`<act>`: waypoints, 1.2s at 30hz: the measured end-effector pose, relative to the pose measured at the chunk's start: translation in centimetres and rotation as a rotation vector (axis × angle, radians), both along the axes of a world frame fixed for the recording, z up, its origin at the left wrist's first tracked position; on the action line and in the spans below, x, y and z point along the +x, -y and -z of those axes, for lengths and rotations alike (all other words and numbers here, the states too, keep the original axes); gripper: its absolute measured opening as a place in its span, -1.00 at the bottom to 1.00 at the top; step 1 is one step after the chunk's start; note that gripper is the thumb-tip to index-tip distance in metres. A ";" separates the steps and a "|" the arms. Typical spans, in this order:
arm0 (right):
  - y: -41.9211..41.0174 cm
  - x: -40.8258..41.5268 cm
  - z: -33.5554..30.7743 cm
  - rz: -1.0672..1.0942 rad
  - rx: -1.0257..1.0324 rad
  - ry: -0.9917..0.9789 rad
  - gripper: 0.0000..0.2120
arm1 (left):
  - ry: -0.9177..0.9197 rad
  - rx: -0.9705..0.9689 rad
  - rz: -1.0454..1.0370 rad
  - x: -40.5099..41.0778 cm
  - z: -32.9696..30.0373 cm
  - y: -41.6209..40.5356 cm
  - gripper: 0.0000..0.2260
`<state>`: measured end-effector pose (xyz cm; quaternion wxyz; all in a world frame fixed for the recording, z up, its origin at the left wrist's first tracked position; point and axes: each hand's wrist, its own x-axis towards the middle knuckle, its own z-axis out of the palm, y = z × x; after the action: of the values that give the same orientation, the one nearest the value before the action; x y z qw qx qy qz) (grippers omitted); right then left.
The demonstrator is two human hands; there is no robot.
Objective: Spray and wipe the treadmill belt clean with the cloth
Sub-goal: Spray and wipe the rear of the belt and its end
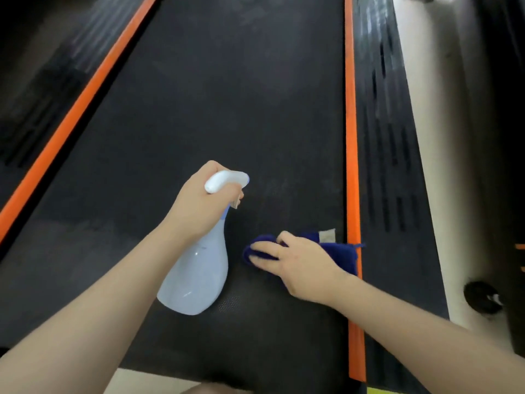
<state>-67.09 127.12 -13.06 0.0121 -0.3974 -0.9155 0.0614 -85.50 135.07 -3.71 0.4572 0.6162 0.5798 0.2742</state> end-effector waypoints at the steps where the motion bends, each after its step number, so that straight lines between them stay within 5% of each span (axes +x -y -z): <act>1: -0.3 0.6 0.1 -0.042 0.038 0.026 -0.48 | -0.010 -0.006 0.001 -0.2 0.0 0.1 -0.84; 3: -2.4 1.9 0.3 0.070 0.164 0.067 -0.55 | -0.028 -0.001 0.011 -0.6 0.0 0.5 -0.89; 7: -4.6 1.7 0.3 0.692 0.175 0.067 -0.51 | -0.050 0.042 0.050 -1.1 0.2 2.1 -0.93; 9: -1.6 -1.0 0.0 0.640 0.149 0.031 -0.47 | -0.027 0.045 0.044 -1.3 0.0 2.4 -0.93; 14: 5.3 -2.7 -0.2 0.095 0.049 0.106 -0.40 | -0.072 -0.074 0.154 -1.1 0.3 3.3 -0.88; 20: -1.0 -0.7 -0.6 0.840 0.040 0.112 -0.50 | -0.078 -0.027 0.162 -1.8 0.6 4.7 -0.90; 27: 7.4 -3.5 0.2 0.230 0.038 0.032 -0.55 | -0.108 -0.064 0.225 -2.8 0.8 6.3 -0.89; 32: 2.0 -0.7 -1.1 0.920 0.035 0.140 -0.58 | -0.068 -0.070 0.220 -4.2 1.5 7.3 -0.93; 36: 7.0 -6.6 -2.6 0.813 -0.143 0.059 -0.50 | -0.073 -0.098 0.218 -4.6 1.9 7.4 -0.94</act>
<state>-73.70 120.08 -10.42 -0.0184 -0.7281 -0.6774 0.1037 -90.13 127.67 -5.58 0.4926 0.6621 0.5381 0.1716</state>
